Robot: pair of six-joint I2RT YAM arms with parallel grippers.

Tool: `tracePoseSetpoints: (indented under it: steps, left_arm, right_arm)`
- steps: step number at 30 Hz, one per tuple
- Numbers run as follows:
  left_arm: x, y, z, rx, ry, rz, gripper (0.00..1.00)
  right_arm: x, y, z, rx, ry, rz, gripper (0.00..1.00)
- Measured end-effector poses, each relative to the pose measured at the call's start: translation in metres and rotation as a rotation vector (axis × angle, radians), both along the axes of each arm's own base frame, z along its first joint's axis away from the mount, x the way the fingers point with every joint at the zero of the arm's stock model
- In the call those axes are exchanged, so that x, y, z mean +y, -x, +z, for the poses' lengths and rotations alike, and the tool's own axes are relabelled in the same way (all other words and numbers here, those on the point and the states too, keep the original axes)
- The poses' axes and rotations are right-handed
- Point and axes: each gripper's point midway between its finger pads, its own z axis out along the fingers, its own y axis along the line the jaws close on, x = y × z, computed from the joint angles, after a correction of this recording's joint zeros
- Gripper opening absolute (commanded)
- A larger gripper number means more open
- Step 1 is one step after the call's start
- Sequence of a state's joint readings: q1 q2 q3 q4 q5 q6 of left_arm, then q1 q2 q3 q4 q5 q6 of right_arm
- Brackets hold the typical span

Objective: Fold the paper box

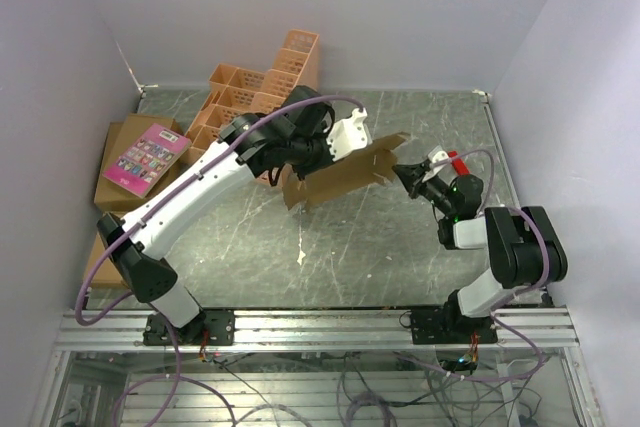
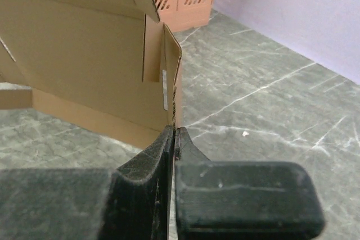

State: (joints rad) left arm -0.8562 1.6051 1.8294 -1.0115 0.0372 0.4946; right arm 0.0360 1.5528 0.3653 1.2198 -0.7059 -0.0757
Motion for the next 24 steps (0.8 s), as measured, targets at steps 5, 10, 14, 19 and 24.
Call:
tracePoseSetpoints:
  steps: [5, 10, 14, 19, 24]
  left_arm:
    - [-0.001, 0.004, -0.023, 0.014, -0.027, -0.017, 0.07]
    - [-0.005, 0.008, -0.041, 0.024, -0.043, -0.034, 0.07]
    - [-0.003, 0.011, -0.050, 0.035, -0.052, -0.032, 0.07]
    - [-0.003, 0.011, -0.055, 0.042, -0.048, -0.025, 0.07]
    - [-0.003, 0.011, -0.053, 0.039, -0.039, -0.020, 0.07]
  right_arm:
    - [0.005, 0.007, -0.010, 0.012, -0.011, 0.027, 0.03]
    - [0.007, 0.013, -0.007, 0.021, 0.013, 0.053, 0.06]
    - [0.008, 0.017, -0.009, 0.050, 0.055, 0.071, 0.06]
    - [0.004, 0.019, -0.016, 0.059, 0.159, 0.085, 0.10]
    - [-0.002, 0.029, -0.026, 0.055, 0.278, 0.110, 0.33]
